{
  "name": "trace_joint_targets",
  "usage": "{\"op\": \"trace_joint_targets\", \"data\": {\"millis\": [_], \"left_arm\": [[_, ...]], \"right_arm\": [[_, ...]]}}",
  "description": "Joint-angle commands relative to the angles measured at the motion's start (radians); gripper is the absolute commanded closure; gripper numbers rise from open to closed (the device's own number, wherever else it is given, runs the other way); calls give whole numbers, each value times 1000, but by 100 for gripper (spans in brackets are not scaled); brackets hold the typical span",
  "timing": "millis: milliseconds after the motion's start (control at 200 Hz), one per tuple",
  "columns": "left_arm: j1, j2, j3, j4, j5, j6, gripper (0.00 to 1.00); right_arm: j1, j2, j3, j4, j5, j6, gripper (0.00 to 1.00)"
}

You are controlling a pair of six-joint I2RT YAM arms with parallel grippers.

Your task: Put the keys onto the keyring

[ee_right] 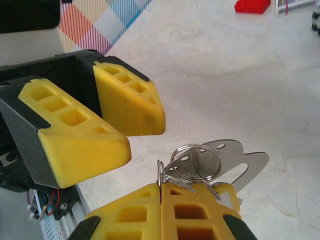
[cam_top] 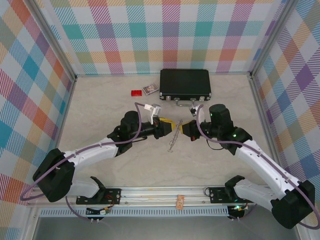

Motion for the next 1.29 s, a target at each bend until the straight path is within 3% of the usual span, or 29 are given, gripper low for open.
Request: {"op": "trace_joint_targets", "data": {"millis": [0, 270, 480, 1025, 1290], "left_arm": [[-4, -3, -3, 68, 7, -18, 64], [-4, -45, 20, -63, -27, 75, 61], [4, -57, 81, -179, -75, 126, 52], [-9, 117, 354, -516, 52, 245, 47], [-13, 156, 399, -635, 25, 314, 50]], "right_arm": [[-4, -18, 10, 96, -10, 13, 100], [-4, 10, 95, -80, -29, -88, 100], [-4, 29, 126, -163, -58, -187, 100], [17, 60, 162, -264, -35, -324, 100], [24, 58, 164, -291, -29, -364, 100]]}}
